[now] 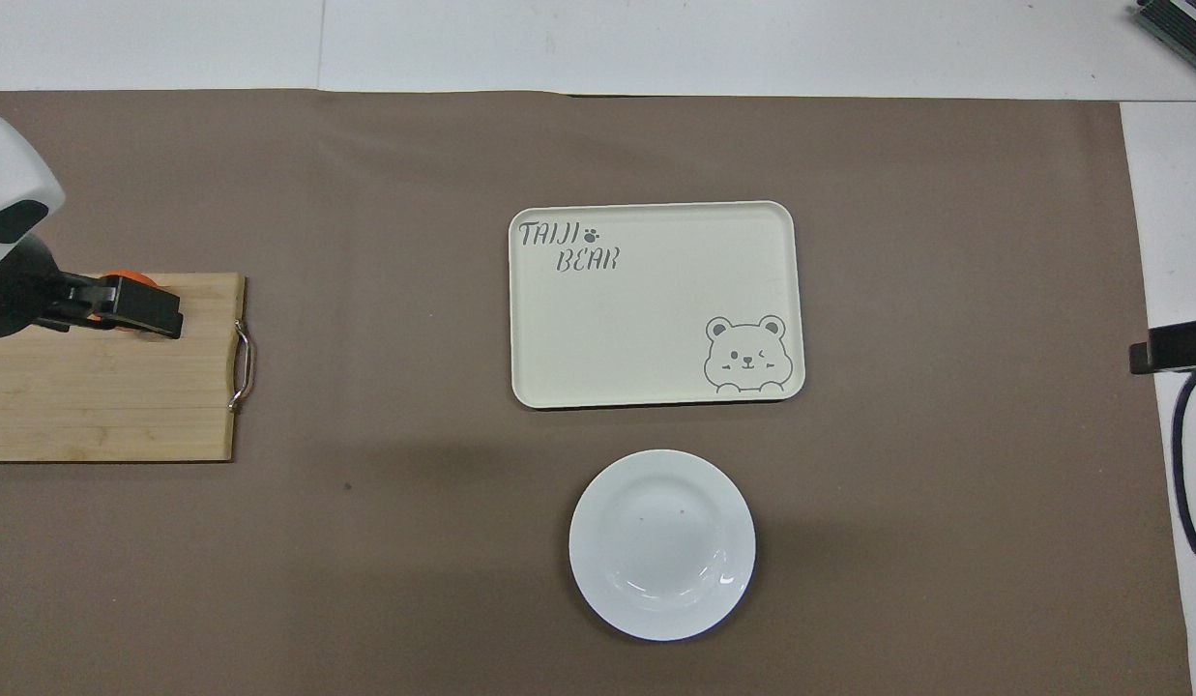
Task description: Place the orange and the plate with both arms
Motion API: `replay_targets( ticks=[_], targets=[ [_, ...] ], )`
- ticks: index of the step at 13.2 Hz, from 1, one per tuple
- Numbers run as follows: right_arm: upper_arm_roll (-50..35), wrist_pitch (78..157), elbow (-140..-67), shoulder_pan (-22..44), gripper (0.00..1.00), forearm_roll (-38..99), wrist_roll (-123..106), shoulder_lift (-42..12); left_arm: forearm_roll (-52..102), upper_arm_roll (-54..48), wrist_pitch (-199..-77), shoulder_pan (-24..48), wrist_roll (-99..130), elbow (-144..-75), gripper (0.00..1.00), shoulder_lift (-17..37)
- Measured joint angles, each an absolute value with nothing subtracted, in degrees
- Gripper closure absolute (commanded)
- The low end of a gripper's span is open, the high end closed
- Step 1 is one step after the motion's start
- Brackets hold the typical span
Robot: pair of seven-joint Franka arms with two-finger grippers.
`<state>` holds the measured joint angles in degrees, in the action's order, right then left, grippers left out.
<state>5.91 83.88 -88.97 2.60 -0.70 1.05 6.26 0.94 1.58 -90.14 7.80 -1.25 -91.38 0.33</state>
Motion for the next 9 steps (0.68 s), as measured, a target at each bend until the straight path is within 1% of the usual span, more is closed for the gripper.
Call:
replay_targets(
  ticks=[9],
  targets=[
    [6.34, 83.11, -89.05, 2.45, 0.00, -0.70, 2.27, 6.29, 0.94, 1.67, -88.67, 6.84, -3.35, -91.38, 0.00, 0.34]
  ],
)
